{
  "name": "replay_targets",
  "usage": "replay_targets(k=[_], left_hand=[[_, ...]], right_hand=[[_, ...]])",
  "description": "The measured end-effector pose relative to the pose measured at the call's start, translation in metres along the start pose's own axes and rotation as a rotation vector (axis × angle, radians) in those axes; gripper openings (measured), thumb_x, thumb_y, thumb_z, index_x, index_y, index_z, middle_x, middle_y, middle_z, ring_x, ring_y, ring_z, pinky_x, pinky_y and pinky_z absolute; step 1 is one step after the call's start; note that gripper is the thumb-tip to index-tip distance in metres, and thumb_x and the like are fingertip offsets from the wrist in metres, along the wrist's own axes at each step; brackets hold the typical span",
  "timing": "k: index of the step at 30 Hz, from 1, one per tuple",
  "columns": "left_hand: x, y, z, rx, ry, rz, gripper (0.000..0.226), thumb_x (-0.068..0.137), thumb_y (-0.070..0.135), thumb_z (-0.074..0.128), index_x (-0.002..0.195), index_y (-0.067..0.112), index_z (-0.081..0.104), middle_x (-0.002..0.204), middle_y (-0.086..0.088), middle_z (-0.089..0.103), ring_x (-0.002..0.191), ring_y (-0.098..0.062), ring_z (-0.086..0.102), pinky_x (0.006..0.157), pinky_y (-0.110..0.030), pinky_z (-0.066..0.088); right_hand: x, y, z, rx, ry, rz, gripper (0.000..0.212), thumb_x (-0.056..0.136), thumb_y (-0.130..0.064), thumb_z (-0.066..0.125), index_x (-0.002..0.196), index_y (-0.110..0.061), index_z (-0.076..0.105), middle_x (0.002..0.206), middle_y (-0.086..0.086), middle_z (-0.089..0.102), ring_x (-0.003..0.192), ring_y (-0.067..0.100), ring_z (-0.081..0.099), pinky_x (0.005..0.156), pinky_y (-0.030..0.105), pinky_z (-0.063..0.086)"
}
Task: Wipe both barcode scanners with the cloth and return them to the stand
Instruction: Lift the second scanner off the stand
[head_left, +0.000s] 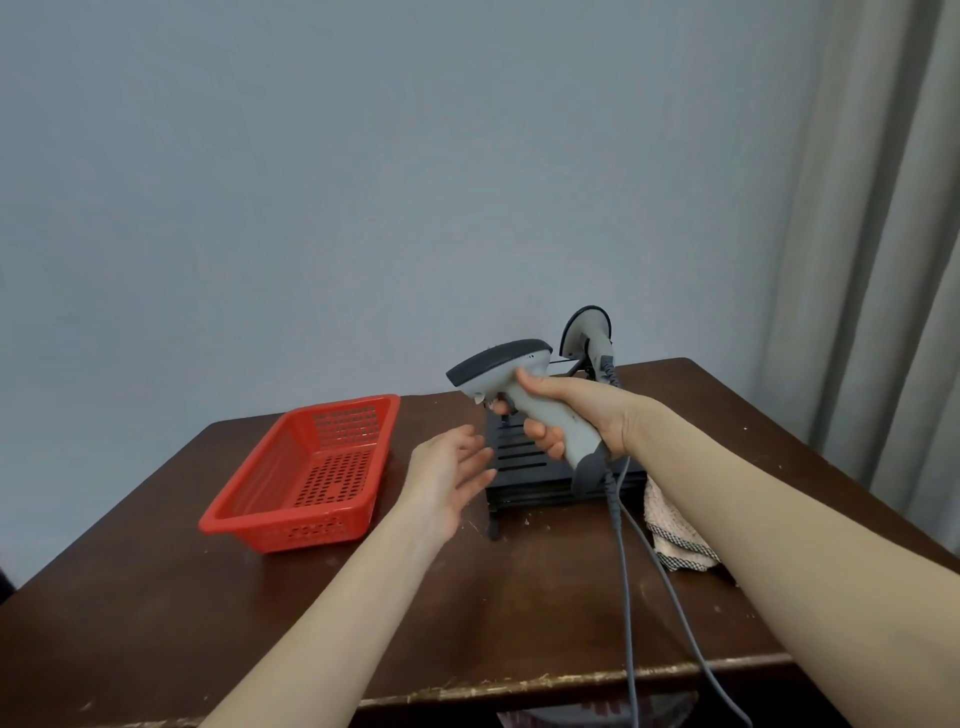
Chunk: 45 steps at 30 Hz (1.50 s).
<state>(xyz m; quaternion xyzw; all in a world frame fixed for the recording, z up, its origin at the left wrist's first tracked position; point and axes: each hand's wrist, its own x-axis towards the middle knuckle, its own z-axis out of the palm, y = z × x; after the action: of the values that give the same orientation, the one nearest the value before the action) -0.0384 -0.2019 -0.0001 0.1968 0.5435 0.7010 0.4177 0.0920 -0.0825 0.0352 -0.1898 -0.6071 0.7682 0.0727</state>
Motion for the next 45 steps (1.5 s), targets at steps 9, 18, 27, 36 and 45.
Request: replay_targets(k=[9, 18, 27, 36, 45], left_hand=[[0.009, 0.009, -0.029, 0.016, 0.172, 0.082, 0.027, 0.098, 0.014, 0.043, 0.122, 0.008, 0.055, 0.106, -0.004, 0.064, 0.097, -0.016, 0.062, 0.077, -0.030, 0.053], [0.010, 0.008, -0.042, -0.030, 0.247, 0.075, 0.027, 0.096, 0.016, 0.048, 0.120, 0.010, 0.058, 0.106, -0.003, 0.066, 0.095, -0.015, 0.062, 0.076, -0.030, 0.051], [0.011, 0.007, -0.043, -0.024, 0.247, 0.067, 0.025, 0.096, 0.016, 0.047, 0.118, 0.011, 0.058, 0.111, -0.005, 0.066, 0.101, -0.018, 0.062, 0.083, -0.033, 0.052], [0.016, 0.007, -0.042, -0.010, 0.245, 0.060, 0.025, 0.096, 0.016, 0.048, 0.118, 0.010, 0.058, 0.111, -0.005, 0.065, 0.099, -0.018, 0.062, 0.087, -0.035, 0.051], [0.037, 0.031, -0.049, -0.279, -0.125, -0.022, 0.086, 0.091, 0.067, 0.027, 0.147, 0.002, 0.027, 0.154, -0.015, 0.029, 0.144, -0.025, 0.026, 0.117, -0.041, 0.025]], right_hand=[[0.004, 0.000, -0.001, -0.070, 0.026, 0.052, 0.041, 0.090, -0.054, 0.047, 0.089, -0.015, 0.058, 0.055, -0.001, 0.049, 0.039, 0.005, 0.043, 0.039, 0.014, 0.041], [0.004, 0.004, -0.006, -0.094, 0.106, 0.091, 0.040, 0.090, -0.053, 0.050, 0.088, -0.013, 0.056, 0.055, -0.001, 0.049, 0.039, 0.006, 0.043, 0.039, 0.016, 0.041], [0.005, 0.006, -0.007, -0.108, 0.120, 0.101, 0.042, 0.089, -0.054, 0.051, 0.088, -0.012, 0.056, 0.055, -0.001, 0.051, 0.039, 0.006, 0.043, 0.039, 0.016, 0.041], [0.006, 0.007, -0.008, -0.100, 0.128, 0.096, 0.042, 0.088, -0.054, 0.052, 0.089, -0.012, 0.055, 0.055, -0.001, 0.052, 0.038, 0.006, 0.044, 0.038, 0.016, 0.041], [0.009, 0.008, -0.004, -0.118, 0.044, 0.050, 0.061, 0.077, -0.055, 0.059, 0.118, -0.009, 0.054, 0.057, 0.004, 0.055, 0.038, 0.006, 0.044, 0.039, 0.017, 0.043]])
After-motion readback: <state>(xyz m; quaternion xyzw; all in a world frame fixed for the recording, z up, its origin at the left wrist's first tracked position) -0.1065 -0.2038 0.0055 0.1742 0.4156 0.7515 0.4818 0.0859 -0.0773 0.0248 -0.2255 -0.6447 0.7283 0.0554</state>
